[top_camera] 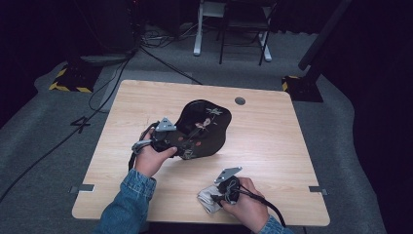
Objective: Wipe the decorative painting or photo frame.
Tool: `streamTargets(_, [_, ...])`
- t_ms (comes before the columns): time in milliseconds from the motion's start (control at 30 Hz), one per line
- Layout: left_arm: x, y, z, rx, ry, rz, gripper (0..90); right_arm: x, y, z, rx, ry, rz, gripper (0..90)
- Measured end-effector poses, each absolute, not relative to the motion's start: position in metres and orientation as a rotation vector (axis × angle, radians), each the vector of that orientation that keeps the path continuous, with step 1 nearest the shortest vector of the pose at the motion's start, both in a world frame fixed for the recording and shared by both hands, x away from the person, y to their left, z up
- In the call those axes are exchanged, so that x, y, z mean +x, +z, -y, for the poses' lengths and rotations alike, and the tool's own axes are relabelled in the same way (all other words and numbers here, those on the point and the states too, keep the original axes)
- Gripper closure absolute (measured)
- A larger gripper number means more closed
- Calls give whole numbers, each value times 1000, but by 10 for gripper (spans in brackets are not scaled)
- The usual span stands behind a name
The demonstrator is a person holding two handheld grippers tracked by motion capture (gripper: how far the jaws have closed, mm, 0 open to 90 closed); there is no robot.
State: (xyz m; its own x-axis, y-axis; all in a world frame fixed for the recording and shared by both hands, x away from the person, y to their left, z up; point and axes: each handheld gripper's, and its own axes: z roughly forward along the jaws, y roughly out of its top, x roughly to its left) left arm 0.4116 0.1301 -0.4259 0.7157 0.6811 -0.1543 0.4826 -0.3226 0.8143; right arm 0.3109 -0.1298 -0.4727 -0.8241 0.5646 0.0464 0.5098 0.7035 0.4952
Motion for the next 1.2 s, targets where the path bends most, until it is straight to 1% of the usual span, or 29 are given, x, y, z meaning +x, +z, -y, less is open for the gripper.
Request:
streamTargets(67, [412, -426, -130, 1990, 266, -888, 268, 310, -472, 128, 874, 764, -2808, 710])
streamTargets(200, [413, -428, -131, 1986, 244, -898, 298, 313, -471, 129, 871, 777, -2833, 749])
streamTargets(367, [417, -432, -132, 1962, 243, -872, 310, 316, -461, 135, 821, 872, -2762, 754])
streamTargets(433, [419, -435, -134, 1932, 210, -863, 317, 317, -454, 139, 825, 911, -2724, 753])
streamTargets(533, [420, -437, -137, 1914, 182, -862, 355, 320, -443, 146, 832, 971, -2667, 753])
streamTargets(600, [420, -437, -138, 1915, 183, -863, 359, 322, -437, 149, 837, 1000, -2635, 753])
streamTargets(700, [419, -437, -137, 1921, 173, -873, 396, 328, -424, 154, 839, 1044, -2566, 753])
streamTargets(867, [417, -436, -135, 1954, 198, -869, 412, 337, -408, 158, 829, 1084, -2487, 753])
streamTargets(900, [417, -435, -135, 1958, 194, -868, 432, 340, -402, 158, 821, 1090, -2467, 753])
streamTargets(933, [417, -435, -136, 1951, 181, -862, 487, 342, -398, 157, 816, 1095, -2454, 753])
streamTargets(1000, [415, -434, -139, 1935, 143, -831, 564, 350, -387, 156, 800, 1112, -2424, 752])
streamTargets(1133, [413, -434, -140, 1950, 145, -804, 589, 357, -378, 153, 789, 1120, -2407, 752])
streamTargets(1200, [412, -435, -142, 1957, 144, -791, 629, 361, -374, 151, 779, 1127, -2396, 751])
